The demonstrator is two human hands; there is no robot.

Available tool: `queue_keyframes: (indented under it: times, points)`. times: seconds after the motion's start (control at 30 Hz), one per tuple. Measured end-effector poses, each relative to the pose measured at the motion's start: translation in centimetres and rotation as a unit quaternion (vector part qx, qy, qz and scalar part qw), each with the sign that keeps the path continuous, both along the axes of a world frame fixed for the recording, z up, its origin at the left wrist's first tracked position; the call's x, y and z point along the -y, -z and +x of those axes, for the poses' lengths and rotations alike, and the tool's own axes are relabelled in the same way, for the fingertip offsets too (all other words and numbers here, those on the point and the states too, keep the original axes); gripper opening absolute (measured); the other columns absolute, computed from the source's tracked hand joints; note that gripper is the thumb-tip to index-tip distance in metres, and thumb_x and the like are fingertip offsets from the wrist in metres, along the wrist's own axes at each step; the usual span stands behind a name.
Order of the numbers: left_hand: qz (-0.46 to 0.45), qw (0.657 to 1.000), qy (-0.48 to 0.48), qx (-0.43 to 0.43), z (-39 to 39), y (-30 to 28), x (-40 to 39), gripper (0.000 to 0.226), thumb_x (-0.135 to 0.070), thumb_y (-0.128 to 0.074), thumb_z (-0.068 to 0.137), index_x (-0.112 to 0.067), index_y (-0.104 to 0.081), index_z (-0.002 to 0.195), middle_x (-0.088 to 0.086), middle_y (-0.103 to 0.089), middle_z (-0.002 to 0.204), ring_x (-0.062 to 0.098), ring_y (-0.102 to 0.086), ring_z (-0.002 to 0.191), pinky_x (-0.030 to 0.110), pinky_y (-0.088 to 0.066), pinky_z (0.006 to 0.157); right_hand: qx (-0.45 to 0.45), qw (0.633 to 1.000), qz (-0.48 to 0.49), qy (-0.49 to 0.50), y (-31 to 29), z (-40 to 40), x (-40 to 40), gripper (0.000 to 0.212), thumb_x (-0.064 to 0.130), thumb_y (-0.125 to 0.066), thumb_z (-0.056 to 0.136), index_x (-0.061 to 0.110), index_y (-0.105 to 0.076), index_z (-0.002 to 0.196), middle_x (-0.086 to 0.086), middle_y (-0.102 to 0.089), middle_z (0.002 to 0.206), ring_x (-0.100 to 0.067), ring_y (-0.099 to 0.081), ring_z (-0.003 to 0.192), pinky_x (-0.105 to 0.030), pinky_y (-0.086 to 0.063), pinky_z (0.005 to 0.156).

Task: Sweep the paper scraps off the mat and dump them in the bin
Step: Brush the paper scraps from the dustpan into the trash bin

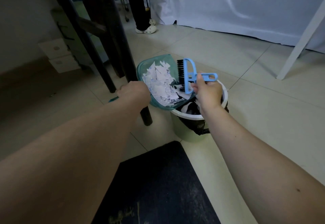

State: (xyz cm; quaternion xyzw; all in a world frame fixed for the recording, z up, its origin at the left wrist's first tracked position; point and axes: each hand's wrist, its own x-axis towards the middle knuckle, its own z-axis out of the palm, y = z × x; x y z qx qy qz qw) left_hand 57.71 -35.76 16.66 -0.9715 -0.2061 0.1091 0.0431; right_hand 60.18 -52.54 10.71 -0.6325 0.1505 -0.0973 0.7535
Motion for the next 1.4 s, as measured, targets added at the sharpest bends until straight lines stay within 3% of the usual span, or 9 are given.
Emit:
queue_keyframes:
  times: [0.1,0.23,0.4,0.53,0.7,0.83,1.0,1.17,1.4]
  points:
    - [-0.002,1.000,0.001,-0.008,0.1,-0.1,0.1,0.016,-0.016,-0.053,0.091,-0.010,-0.055,0.105,0.008,-0.057,0.108,0.027,-0.057,0.108,0.036,-0.046,0.093,-0.020,0.999,0.000,-0.042,0.6,-0.4,-1.3,0.018,0.025,-0.059,0.093,0.022,-0.065,0.076,0.002,-0.068,0.070,-0.010,-0.065,0.066,-0.027,-0.055,0.074]
    - [-0.004,1.000,0.003,-0.009,0.4,0.1,-0.2,0.021,-0.014,-0.053,0.091,-0.008,-0.058,0.110,0.008,-0.054,0.099,0.025,-0.057,0.101,0.035,-0.046,0.090,-0.045,0.997,-0.053,-0.039,1.8,-0.1,-1.2,0.019,0.028,-0.059,0.091,0.021,-0.064,0.074,0.001,-0.069,0.073,-0.019,-0.070,0.078,-0.040,-0.056,0.085]
    - [0.008,1.000,0.001,0.003,0.5,0.0,-0.1,0.020,-0.018,-0.054,0.092,-0.011,-0.056,0.111,0.009,-0.056,0.115,0.029,-0.054,0.111,0.037,-0.040,0.095,-0.045,0.993,-0.103,0.023,1.2,0.1,0.1,0.025,0.031,-0.056,0.093,0.014,-0.064,0.077,-0.004,-0.069,0.078,-0.019,-0.065,0.073,-0.034,-0.053,0.074]
    - [0.001,1.000,-0.001,0.004,1.0,0.1,-0.2,0.022,-0.017,-0.053,0.092,-0.010,-0.057,0.113,0.008,-0.055,0.108,0.028,-0.054,0.111,0.036,-0.041,0.094,0.014,0.998,-0.046,0.045,0.1,0.2,0.0,0.022,0.027,-0.053,0.095,0.025,-0.064,0.075,0.008,-0.065,0.070,-0.008,-0.062,0.066,-0.023,-0.051,0.066]
    - [0.002,1.000,0.003,0.003,1.1,0.2,0.3,0.026,-0.016,-0.053,0.093,-0.008,-0.056,0.117,0.009,-0.055,0.113,0.029,-0.054,0.110,0.037,-0.040,0.093,0.024,0.999,-0.030,-0.018,-0.3,0.1,-1.8,0.014,0.025,-0.056,0.094,0.023,-0.068,0.087,0.004,-0.068,0.072,-0.008,-0.064,0.067,-0.028,-0.056,0.073]
    - [0.002,1.000,0.011,0.005,1.2,0.2,0.5,0.027,-0.015,-0.053,0.092,-0.008,-0.056,0.119,0.010,-0.055,0.118,0.030,-0.054,0.112,0.036,-0.040,0.092,-0.024,0.995,-0.097,-0.030,1.2,0.1,-2.0,0.021,0.029,-0.058,0.091,0.021,-0.065,0.073,0.000,-0.069,0.075,-0.020,-0.068,0.076,-0.041,-0.057,0.080]
    - [0.008,1.000,0.022,0.014,1.2,0.3,0.1,0.024,-0.020,-0.053,0.094,-0.010,-0.057,0.115,0.007,-0.048,0.099,0.030,-0.054,0.111,0.035,-0.038,0.085,-0.051,0.990,-0.132,0.015,2.0,0.4,-0.2,0.028,0.033,-0.056,0.092,0.008,-0.069,0.088,-0.006,-0.072,0.084,-0.024,-0.068,0.080,-0.044,-0.055,0.082]
    - [0.010,1.000,0.020,0.018,1.4,0.2,-0.1,0.026,-0.020,-0.055,0.093,-0.010,-0.056,0.117,0.009,-0.055,0.111,0.030,-0.054,0.111,0.035,-0.039,0.082,-0.033,0.991,-0.092,0.087,1.4,0.4,1.0,0.030,0.031,-0.055,0.092,0.020,-0.059,0.065,-0.009,-0.070,0.078,-0.027,-0.068,0.079,-0.046,-0.056,0.080]
    - [0.005,0.999,0.028,0.022,1.5,0.0,0.2,0.020,-0.018,-0.056,0.093,-0.009,-0.056,0.110,0.009,-0.055,0.104,0.028,-0.056,0.104,0.036,-0.043,0.085,0.008,0.999,-0.032,0.033,0.0,0.2,-1.1,0.027,0.028,-0.056,0.093,0.026,-0.061,0.066,0.005,-0.067,0.069,-0.014,-0.065,0.067,-0.031,-0.055,0.070]
